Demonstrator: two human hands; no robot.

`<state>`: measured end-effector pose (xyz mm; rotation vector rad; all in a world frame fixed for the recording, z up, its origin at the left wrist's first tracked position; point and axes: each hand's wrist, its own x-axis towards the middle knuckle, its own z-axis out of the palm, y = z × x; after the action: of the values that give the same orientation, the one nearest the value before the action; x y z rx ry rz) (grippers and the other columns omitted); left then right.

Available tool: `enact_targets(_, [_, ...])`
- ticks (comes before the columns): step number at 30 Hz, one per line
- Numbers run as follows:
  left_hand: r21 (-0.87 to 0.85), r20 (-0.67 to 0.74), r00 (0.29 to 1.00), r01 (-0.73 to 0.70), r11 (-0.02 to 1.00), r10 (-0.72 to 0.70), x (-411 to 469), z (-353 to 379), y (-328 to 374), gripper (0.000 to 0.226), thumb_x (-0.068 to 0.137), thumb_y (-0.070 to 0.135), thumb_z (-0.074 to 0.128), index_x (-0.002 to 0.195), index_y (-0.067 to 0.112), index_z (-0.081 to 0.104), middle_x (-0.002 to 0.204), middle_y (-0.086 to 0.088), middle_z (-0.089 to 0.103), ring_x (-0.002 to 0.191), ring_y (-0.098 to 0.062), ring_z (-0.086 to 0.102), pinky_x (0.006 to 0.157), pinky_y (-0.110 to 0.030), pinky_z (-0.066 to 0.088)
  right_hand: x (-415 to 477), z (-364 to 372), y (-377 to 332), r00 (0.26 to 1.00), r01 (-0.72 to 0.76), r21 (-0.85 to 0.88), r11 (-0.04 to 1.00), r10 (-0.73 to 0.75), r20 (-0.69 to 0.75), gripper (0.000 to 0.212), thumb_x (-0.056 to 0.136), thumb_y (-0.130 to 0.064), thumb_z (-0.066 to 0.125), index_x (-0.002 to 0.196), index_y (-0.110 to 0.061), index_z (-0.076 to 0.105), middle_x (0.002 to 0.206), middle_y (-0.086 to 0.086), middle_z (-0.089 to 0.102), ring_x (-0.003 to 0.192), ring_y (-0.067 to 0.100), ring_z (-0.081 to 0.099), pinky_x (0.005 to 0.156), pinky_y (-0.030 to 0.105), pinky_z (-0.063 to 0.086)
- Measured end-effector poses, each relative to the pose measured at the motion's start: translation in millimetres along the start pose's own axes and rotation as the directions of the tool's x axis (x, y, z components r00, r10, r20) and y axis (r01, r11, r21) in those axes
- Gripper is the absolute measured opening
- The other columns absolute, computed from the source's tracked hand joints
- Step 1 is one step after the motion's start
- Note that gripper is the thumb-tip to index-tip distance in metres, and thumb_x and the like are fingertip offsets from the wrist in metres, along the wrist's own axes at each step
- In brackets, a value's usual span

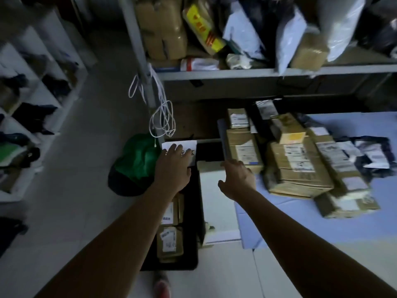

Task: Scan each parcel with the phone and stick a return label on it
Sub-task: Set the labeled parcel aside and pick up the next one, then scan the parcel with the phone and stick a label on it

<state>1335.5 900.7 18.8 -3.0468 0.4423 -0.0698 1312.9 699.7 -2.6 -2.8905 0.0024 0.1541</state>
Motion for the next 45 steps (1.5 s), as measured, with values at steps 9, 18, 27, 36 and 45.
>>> enact_targets(9, [-0.001,0.046,0.998,-0.032,0.999,0.032,-35.1,-65.7,205.5,0.049,0.096,0.045,0.052,0.138,0.021,0.047,0.133,-0.006,0.053,0.125,-0.028,0.048,0.099,-0.042,0.044,-97.6,-102.8,176.4,0.995,-0.098,0.063,0.993,0.098,0.005,0.049,0.083,-0.029,0.071,0.13,-0.03,0.057,0.13,-0.001,0.059,0.121,0.024,0.056,0.09,0.033,0.048])
enact_targets(18, [-0.489,0.24,0.964,0.223,0.843,-0.115,14.5,-30.1,309.4,0.031,0.093,0.041,0.058,0.116,0.02,0.056,0.116,-0.006,0.063,0.11,-0.029,0.061,0.089,-0.043,0.054,-75.7,-116.3,293.3,0.965,-0.262,0.335,0.905,0.254,0.069,0.056,0.08,-0.028,0.073,0.134,-0.023,0.059,0.114,0.005,0.071,0.1,0.025,0.065,0.073,0.027,0.046])
enact_targets(27, [-0.811,0.416,0.857,0.5,0.302,-0.304,91.9,47.2,325.6,0.04,0.088,0.048,0.07,0.123,0.03,0.062,0.11,0.007,0.066,0.099,-0.015,0.063,0.077,-0.029,0.049,0.7,-66.3,304.4,0.962,-0.274,0.384,0.882,0.249,0.115,0.058,0.085,-0.035,0.077,0.134,-0.017,0.053,0.113,0.006,0.07,0.102,0.027,0.065,0.074,0.027,0.041])
enact_targets(36, [-0.82,0.385,0.817,0.516,0.247,-0.429,69.1,34.5,346.6,0.023,0.087,0.037,0.075,0.106,0.041,0.062,0.092,0.022,0.063,0.087,-0.005,0.062,0.071,-0.026,0.051,-7.1,-69.7,322.7,0.924,-0.373,0.349,0.86,0.308,0.229,0.045,0.083,-0.047,0.077,0.117,-0.021,0.061,0.104,-0.001,0.069,0.096,0.02,0.065,0.08,0.035,0.057])
enact_targets(45, [-0.823,0.385,0.772,0.535,0.192,-0.505,-12.0,-12.0,400.2,0.034,0.086,0.031,0.077,0.117,0.017,0.073,0.1,-0.01,0.074,0.088,-0.028,0.067,0.081,-0.039,0.054,-91.0,-99.6,354.3,0.95,-0.278,0.452,0.848,0.175,0.257,0.048,0.076,-0.043,0.074,0.117,-0.021,0.065,0.104,0.002,0.071,0.095,0.026,0.068,0.08,0.042,0.06])
